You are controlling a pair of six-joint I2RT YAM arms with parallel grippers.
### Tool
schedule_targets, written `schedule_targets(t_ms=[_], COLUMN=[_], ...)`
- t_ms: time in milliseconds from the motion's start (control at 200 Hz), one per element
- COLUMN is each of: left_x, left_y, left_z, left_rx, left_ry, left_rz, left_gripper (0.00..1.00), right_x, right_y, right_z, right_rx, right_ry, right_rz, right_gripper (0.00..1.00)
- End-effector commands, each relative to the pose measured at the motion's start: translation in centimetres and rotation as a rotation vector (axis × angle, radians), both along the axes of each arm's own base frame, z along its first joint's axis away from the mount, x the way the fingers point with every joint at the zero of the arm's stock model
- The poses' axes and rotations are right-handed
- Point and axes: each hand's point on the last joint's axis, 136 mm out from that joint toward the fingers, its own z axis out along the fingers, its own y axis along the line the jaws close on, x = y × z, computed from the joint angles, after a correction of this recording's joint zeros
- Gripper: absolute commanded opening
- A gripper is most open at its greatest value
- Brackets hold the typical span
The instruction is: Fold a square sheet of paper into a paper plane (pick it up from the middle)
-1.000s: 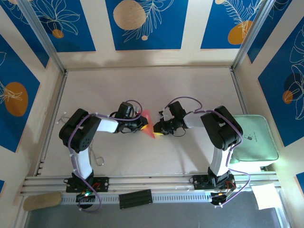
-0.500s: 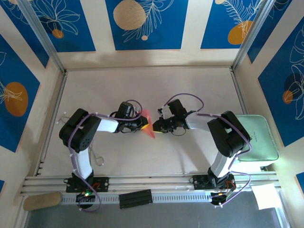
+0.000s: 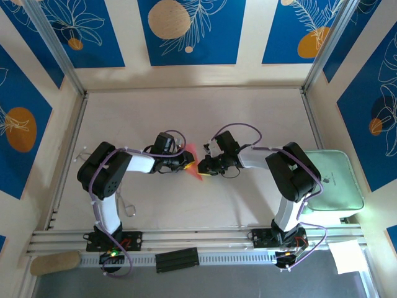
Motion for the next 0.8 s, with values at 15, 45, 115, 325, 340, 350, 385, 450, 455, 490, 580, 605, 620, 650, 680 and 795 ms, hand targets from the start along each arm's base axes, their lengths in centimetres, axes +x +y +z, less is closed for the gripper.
schedule_targets(t_ms=[15,45,115,325,340,350,385,450,455,490,580,605,620,650,680,795], left_x=[0.0,0.0,0.0,0.1,0.1,0.1,0.1,0.1,0.1,0.1,0.1,0.1,0.0,0.0,0.0,0.0], left_y=[0.1,0.1,0.1,0.1,0.1,0.0,0.0,0.0,0.0,0.0,0.0,0.0,0.0,0.0,0.0,0.0], left_z=[-0.7,-0.7,-0.5,-0.3,-0.2,-0.2,-0.2,-0.1,-0.1,0.0,0.1,0.2,0.2,0.2,0.3,0.5], left_rx=[0.011,0.01,0.008,0.004,0.003,0.003,0.002,-0.002,-0.002,-0.004,-0.006,-0.008,-0.007,-0.008,-0.011,-0.014], left_ry=[0.031,0.029,0.028,0.022,0.02,0.02,0.02,0.018,0.019,0.018,0.017,0.015,0.014,0.013,0.012,0.007], left_rz=[-0.002,-0.003,-0.002,-0.003,-0.002,-0.002,-0.002,-0.002,-0.002,-0.001,-0.002,-0.002,-0.002,-0.002,-0.002,-0.003], left_gripper=[0.2,0.2,0.19,0.16,0.16,0.16,0.16,0.16,0.16,0.16,0.15,0.15,0.15,0.15,0.14,0.13], right_x=[0.5,0.7,1.3,1.8,1.8,1.8,1.9,2.0,2.0,2.0,2.1,2.0,2.1,2.1,2.1,2.0], right_y=[-0.3,-0.5,-1.0,-1.4,-1.3,-1.3,-1.2,-1.0,-0.9,-0.8,-0.5,-0.3,-0.3,-0.2,0.0,0.4], right_z=[0.5,0.8,1.3,0.4,0.4,0.3,0.1,-0.2,-0.2,-0.2,-0.3,-0.3,-0.3,-0.4,-0.4,-0.4], right_rx=[0.0,0.002,0.002,-0.014,-0.013,-0.013,-0.013,-0.011,-0.012,-0.006,0.006,0.009,0.01,0.013,0.017,0.028], right_ry=[-0.014,-0.027,-0.051,-0.023,-0.02,-0.017,-0.008,0.003,0.004,0.005,0.012,0.015,0.016,0.019,0.019,0.019], right_rz=[-0.016,-0.03,-0.064,-0.086,-0.085,-0.086,-0.085,-0.083,-0.082,-0.08,-0.068,-0.063,-0.062,-0.059,-0.051,-0.038], right_gripper=[0.17,0.18,0.2,0.23,0.23,0.23,0.23,0.23,0.23,0.23,0.23,0.23,0.23,0.23,0.23,0.22])
